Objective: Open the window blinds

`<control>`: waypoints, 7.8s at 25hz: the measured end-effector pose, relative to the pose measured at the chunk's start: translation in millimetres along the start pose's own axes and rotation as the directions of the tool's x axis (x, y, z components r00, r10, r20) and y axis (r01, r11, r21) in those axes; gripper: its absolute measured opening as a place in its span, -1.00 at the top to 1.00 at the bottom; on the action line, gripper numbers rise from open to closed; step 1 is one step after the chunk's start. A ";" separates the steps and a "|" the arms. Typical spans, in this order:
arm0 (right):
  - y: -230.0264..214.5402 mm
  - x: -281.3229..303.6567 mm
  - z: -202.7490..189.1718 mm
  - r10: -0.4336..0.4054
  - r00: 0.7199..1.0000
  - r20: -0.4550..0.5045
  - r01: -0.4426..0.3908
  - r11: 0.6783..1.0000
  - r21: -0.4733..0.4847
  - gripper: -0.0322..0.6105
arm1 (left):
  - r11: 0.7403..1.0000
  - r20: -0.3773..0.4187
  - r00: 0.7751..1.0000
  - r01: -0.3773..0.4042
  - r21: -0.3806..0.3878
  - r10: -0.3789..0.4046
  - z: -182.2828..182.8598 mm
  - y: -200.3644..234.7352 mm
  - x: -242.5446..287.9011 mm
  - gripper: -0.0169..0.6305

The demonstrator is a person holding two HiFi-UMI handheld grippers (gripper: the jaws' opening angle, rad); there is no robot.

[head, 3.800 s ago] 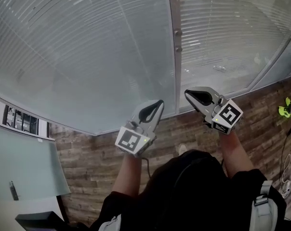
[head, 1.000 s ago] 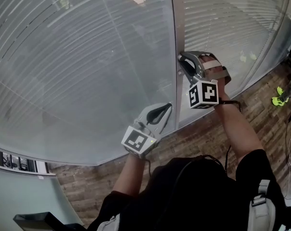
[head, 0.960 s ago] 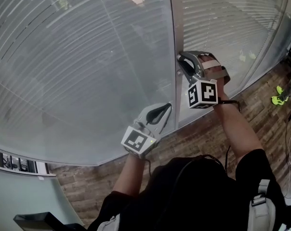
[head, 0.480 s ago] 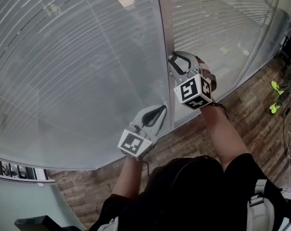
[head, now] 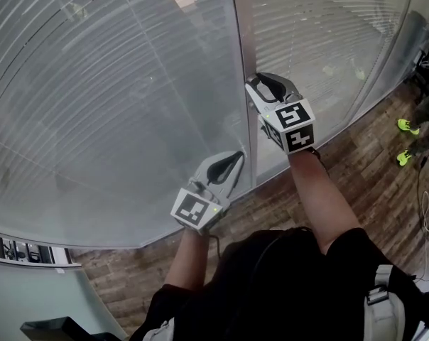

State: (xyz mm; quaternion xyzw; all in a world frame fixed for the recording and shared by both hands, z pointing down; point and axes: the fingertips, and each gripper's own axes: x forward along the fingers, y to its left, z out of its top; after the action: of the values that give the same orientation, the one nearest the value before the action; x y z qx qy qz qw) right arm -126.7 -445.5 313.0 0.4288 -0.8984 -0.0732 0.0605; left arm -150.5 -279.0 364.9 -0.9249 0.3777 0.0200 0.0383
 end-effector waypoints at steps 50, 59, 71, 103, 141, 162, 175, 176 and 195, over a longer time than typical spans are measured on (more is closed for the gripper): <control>18.6 -8.4 1.6 -0.037 0.994 -0.105 -0.081 0.414 -0.907 0.13 | 1.000 -0.031 1.000 0.007 -0.012 -0.007 -15.0 -5.8 -1.3 0.93; 21.3 -5.3 -6.1 -0.064 0.991 -0.120 -0.096 0.305 -0.948 0.49 | 1.000 -0.026 1.000 0.014 -0.002 -0.014 -10.6 -6.5 -4.0 0.93; 21.2 -5.0 -2.0 -0.043 0.991 -0.123 -0.092 0.435 -0.896 0.50 | 1.000 -0.027 1.000 0.002 -0.004 -0.002 -8.7 -5.5 -5.6 0.93; 6.3 -5.0 6.1 0.059 0.998 -0.002 -0.059 0.989 -0.134 0.50 | 1.000 -0.028 1.000 -0.002 -0.015 0.001 -10.2 -6.3 -4.6 0.93; 5.6 -8.9 0.3 0.085 0.995 0.054 -0.087 0.996 0.027 0.22 | 1.000 -0.041 0.999 0.005 -0.017 -0.006 -15.3 -7.5 -2.8 0.93; 22.0 -6.9 1.1 -0.072 0.992 -0.103 -0.068 0.388 -0.919 0.20 | 0.999 -0.036 0.999 0.013 -0.031 -0.014 -17.8 -6.4 -1.7 0.93; 20.2 -4.9 -2.2 -0.102 0.989 -0.103 -0.061 0.352 -0.934 0.50 | 0.999 -0.041 0.999 0.016 -0.032 -0.018 -19.1 -7.8 -0.4 0.93; 20.2 -4.7 -2.1 -0.102 0.989 -0.103 -0.061 0.356 -0.933 0.50 | 0.999 -0.040 0.999 0.015 -0.033 -0.017 -18.9 -7.5 -0.5 0.93; 18.2 -3.3 2.8 -0.062 0.992 -0.106 -0.048 0.597 -0.801 0.50 | 0.999 -0.039 0.999 0.002 -0.032 -0.004 -19.1 -3.4 -4.0 0.93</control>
State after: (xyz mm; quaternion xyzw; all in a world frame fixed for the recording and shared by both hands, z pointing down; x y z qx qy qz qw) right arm -139.0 -431.4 313.3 0.3632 -0.7625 -0.4426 0.3012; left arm -150.9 -275.4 384.3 -0.9262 0.3766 0.0082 0.0160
